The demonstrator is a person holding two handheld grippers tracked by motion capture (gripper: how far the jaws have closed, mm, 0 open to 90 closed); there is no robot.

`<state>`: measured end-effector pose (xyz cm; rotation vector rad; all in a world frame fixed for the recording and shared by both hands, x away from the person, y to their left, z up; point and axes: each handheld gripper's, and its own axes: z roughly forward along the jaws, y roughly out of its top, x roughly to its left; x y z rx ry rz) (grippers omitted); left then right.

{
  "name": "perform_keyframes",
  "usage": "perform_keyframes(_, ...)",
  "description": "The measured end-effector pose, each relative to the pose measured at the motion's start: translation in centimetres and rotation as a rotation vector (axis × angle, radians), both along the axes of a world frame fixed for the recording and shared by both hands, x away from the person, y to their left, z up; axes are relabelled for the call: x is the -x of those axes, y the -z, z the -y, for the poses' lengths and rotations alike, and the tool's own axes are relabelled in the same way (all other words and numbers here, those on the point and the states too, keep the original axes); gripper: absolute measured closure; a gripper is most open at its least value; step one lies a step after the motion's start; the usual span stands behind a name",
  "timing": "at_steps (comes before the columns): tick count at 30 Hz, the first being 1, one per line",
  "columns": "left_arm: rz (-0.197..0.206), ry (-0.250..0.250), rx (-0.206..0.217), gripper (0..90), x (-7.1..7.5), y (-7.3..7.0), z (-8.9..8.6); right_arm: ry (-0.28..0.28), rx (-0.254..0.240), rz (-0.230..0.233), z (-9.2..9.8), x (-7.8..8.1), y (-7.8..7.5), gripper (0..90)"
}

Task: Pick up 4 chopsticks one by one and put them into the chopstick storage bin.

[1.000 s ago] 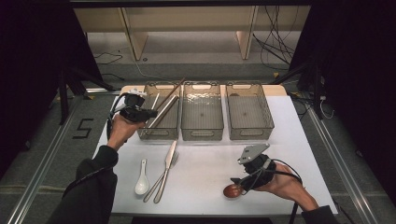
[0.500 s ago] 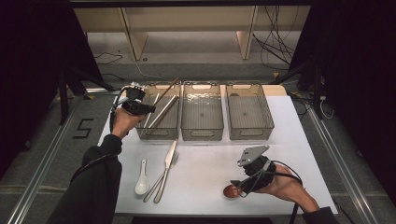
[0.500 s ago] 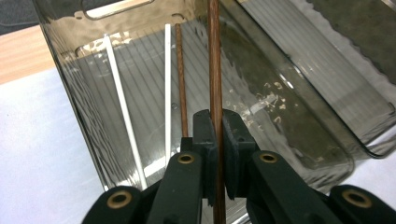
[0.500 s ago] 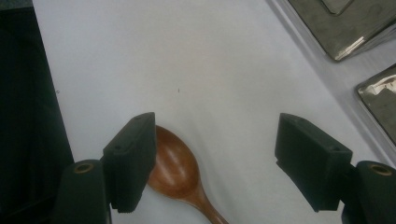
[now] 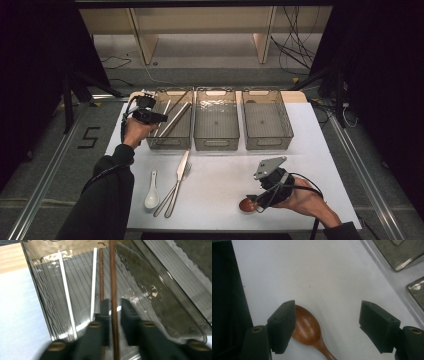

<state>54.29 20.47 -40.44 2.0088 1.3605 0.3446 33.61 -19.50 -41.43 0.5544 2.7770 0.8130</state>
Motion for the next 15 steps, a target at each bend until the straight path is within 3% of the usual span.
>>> perform_keyframes(7, 0.000, 0.019, 0.025, 52.4, 0.8, -0.9, 0.0, -0.003, -0.001, 0.001, -0.1, 0.0, 0.0, 30.4)
perform_keyframes(15, -0.013, 0.060, 0.066, 35.0, 3.2, -1.9, 0.2, 0.005, 0.000, 0.004, 0.0, 0.1, -0.1, 30.4)
